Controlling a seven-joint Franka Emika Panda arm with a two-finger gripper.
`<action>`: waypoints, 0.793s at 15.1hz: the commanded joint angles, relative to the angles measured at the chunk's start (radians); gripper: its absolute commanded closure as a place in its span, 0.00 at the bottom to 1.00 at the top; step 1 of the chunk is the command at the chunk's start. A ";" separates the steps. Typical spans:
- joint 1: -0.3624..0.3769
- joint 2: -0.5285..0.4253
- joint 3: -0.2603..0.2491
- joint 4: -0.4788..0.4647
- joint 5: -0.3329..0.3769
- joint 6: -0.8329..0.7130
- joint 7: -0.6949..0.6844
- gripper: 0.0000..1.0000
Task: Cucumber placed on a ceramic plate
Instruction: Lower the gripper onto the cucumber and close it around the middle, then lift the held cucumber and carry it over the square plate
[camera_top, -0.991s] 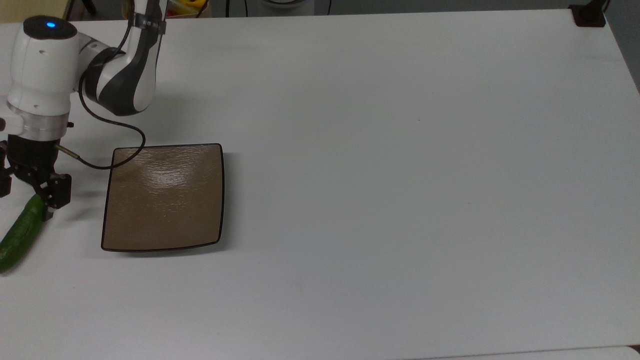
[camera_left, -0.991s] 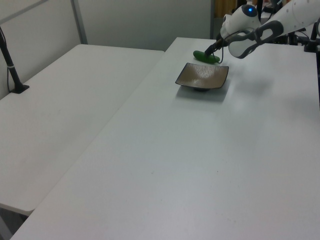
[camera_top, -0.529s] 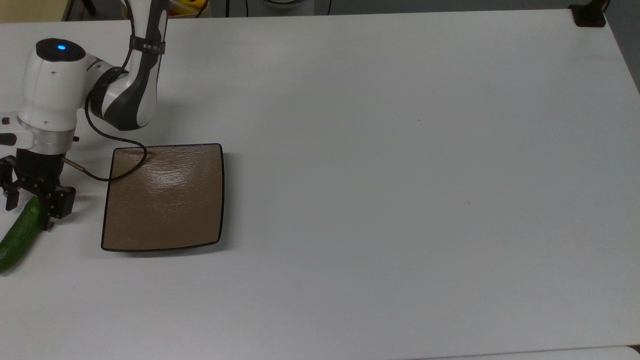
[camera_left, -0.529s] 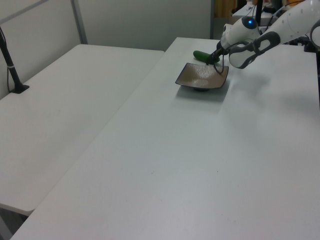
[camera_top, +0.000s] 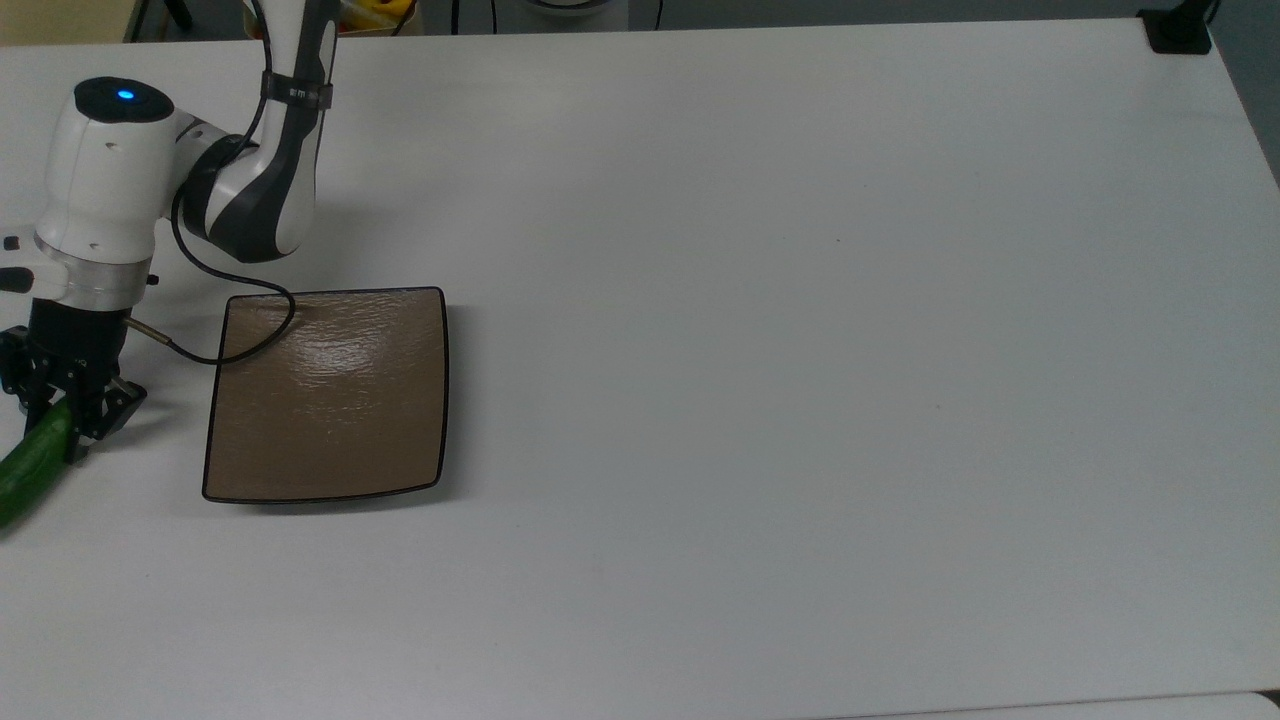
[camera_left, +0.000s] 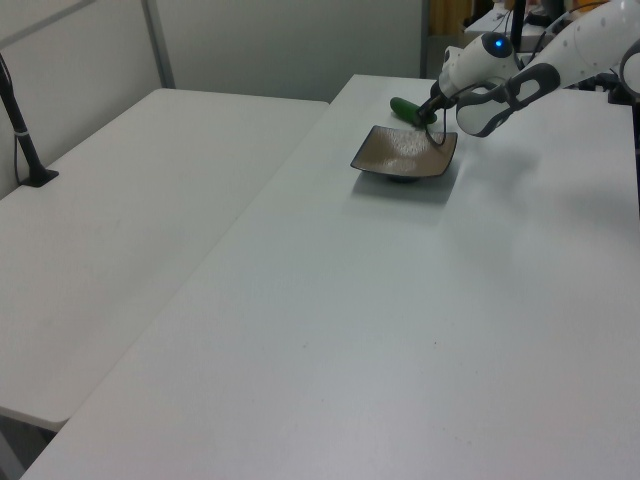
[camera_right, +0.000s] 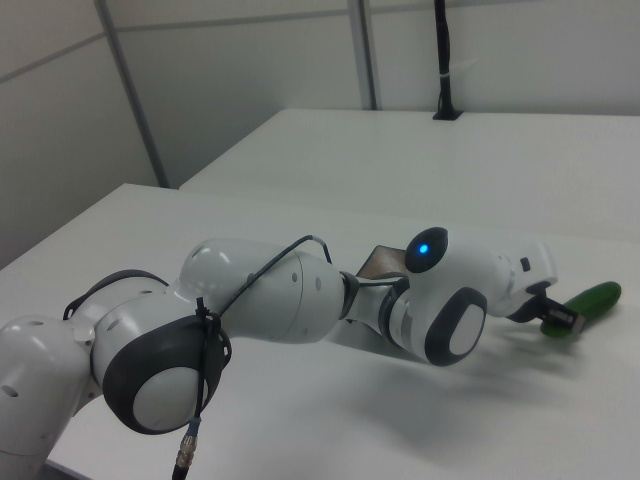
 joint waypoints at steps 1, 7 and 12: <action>-0.026 -0.057 0.043 -0.028 -0.018 0.010 -0.003 0.93; -0.055 -0.280 0.121 -0.210 -0.016 -0.017 -0.002 0.91; -0.059 -0.438 0.190 -0.367 -0.016 -0.134 -0.002 0.91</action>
